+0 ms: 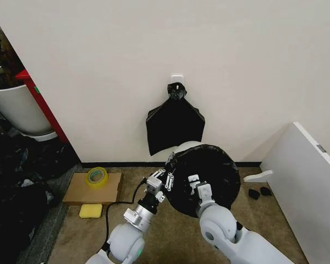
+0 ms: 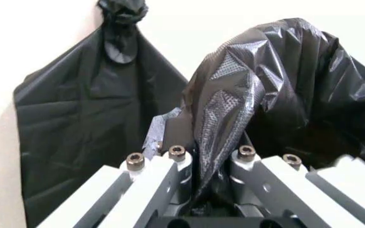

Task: Place the garbage bag over the trash bin.

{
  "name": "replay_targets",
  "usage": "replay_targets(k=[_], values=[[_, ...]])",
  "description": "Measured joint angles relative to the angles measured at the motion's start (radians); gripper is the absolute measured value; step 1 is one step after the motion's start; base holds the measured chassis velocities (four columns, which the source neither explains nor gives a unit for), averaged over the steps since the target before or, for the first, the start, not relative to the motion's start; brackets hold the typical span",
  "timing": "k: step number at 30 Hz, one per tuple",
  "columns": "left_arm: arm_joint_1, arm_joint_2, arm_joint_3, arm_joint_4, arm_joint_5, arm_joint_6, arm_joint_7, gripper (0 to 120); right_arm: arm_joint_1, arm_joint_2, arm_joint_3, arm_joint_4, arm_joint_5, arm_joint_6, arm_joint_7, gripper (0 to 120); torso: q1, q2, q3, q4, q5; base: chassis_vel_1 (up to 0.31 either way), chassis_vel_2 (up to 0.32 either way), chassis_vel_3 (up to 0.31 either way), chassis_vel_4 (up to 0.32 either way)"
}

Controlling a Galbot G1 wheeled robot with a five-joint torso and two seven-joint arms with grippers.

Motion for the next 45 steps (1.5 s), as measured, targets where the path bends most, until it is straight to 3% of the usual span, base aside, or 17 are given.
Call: replay_targets(k=[5,10,25,33,41,45], values=[[-0.001,-0.003,0.015,0.002,-0.031,0.015,-0.009,4,0.008,0.005,0.030,-0.042,-0.046,0.110,-0.034,0,0.000,0.000,0.000,-0.0001,0.0001,0.000,0.000,0.000,0.000],[0.005,-0.003,0.023,-0.006,-0.029,0.015,-0.006,4,0.036,0.022,0.045,-0.093,-0.049,0.133,-0.034,0,0.000,0.000,0.000,0.0001,0.0002,0.000,0.000,0.000,0.000],[0.020,-0.006,0.009,0.009,-0.005,-0.043,0.047,4,0.120,0.066,0.065,-0.245,-0.030,0.059,0.027,0,0.000,0.000,0.000,0.0001,0.0001,0.000,0.000,0.000,0.000],[0.013,-0.010,-0.014,0.026,-0.009,-0.034,0.035,4,0.056,0.028,0.062,-0.134,-0.072,0.129,-0.034,0,0.000,0.000,0.000,0.0001,0.0001,0.000,0.000,0.000,0.000],[-0.002,-0.020,-0.028,0.036,-0.026,0.065,-0.048,4,-0.101,-0.051,0.036,0.055,-0.184,0.231,-0.123,26,0.000,0.000,0.000,0.0000,0.0001,0.000,0.000,0.000,0.000],[-0.008,-0.022,-0.040,0.014,-0.080,0.177,-0.130,4,-0.183,-0.087,0.042,0.122,-0.283,0.332,-0.179,43,0.000,0.000,0.000,0.0000,0.0001,0.000,0.000,0.000,0.000]])
